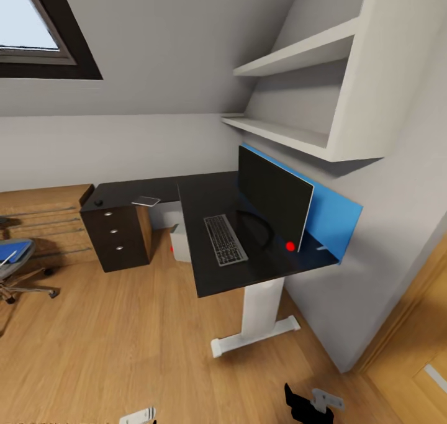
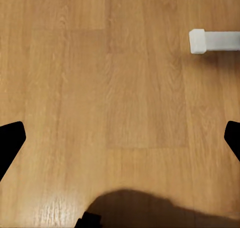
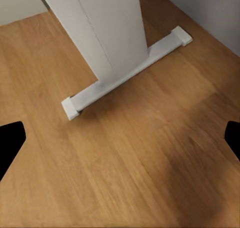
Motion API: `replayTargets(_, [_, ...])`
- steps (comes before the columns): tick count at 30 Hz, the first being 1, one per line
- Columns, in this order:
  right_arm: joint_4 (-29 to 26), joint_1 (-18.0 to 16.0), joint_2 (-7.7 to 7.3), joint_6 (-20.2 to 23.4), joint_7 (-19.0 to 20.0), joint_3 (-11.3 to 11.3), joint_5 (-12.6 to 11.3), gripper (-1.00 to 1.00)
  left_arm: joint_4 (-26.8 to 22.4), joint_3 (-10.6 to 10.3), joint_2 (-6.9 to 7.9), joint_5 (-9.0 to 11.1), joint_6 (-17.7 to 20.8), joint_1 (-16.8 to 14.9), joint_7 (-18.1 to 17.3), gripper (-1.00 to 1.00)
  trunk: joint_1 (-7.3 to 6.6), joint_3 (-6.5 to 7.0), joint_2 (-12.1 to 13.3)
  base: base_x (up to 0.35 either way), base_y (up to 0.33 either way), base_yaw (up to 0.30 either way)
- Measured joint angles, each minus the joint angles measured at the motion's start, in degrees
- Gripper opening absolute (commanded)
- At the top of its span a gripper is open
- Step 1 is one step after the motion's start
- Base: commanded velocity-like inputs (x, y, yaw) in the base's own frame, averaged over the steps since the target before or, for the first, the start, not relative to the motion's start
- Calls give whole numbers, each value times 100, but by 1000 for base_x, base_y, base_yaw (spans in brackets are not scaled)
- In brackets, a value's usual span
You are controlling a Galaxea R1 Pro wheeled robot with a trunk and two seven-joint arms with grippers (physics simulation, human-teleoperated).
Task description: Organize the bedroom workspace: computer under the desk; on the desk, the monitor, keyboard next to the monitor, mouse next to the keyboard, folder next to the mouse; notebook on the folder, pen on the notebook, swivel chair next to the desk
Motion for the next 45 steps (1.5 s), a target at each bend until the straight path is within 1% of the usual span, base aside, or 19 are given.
replayTargets(5, [-4, 0, -9, -46, 1, -4, 12, 100, 1, -1, -3, 2, 4, 1, -1, 100, 0, -1, 0, 0, 203, 113])
replayTargets(14, [-3, 0, 6, -77, -25, 3, 46, 100, 7, -1, -9, 1, 7, 1, -2, 100, 0, -2, 0, 0, 19, 272])
replayTargets(16, [-3, 0, 16, -77, -218, 7, 46, 100, 7, -1, -9, 1, 4, 1, -1, 100, 0, -5, 0, 0, 0, 277])
replayTargets(19, [-3, 0, 32, -77, -366, 11, 62, 100, 7, -1, -9, 1, 3, 1, 0, 100, 0, -13, 0, 0, 0, 242])
replayTargets(22, [-3, 0, 44, -76, -495, 13, 161, 100, 7, 0, -9, -1, 2, 1, -2, 100, 0, -29, 0, 0, 0, 133])
replayTargets(24, [1, 0, 48, -76, -538, 14, 300, 100, 9, -1, -9, -2, 2, 0, -1, 100, 0, -44, 0, 0, 0, 54])
replayTargets(25, [3, 0, 50, -78, -564, 15, 437, 100, 9, 0, -9, -5, 1, 0, -1, 100, 0, -52, 0, 0, 0, 29])
replayTargets(28, [5, 0, 51, -87, -582, 13, 570, 100, 9, 0, -9, -7, 1, 0, -1, 100, 0, -71, 0, 0, 0, 13])
replayTargets(31, [6, 0, 57, -92, -589, 15, 623, 100, 9, 0, -9, -7, 1, 0, -1, 100, 0, -77, 0, 0, 0, 3])
replayTargets(37, [7, 0, 64, -133, -597, 7, 638, 100, 9, 0, -9, -5, 0, 0, 0, 100, 0, -77, 0, 0, 0, 20])
replayTargets(45, [12, 0, 84, -143, -602, 5, 637, 100, 7, -1, -12, 0, 8, 1, 0, 100, 0, -43, 0, 0, 0, 153])
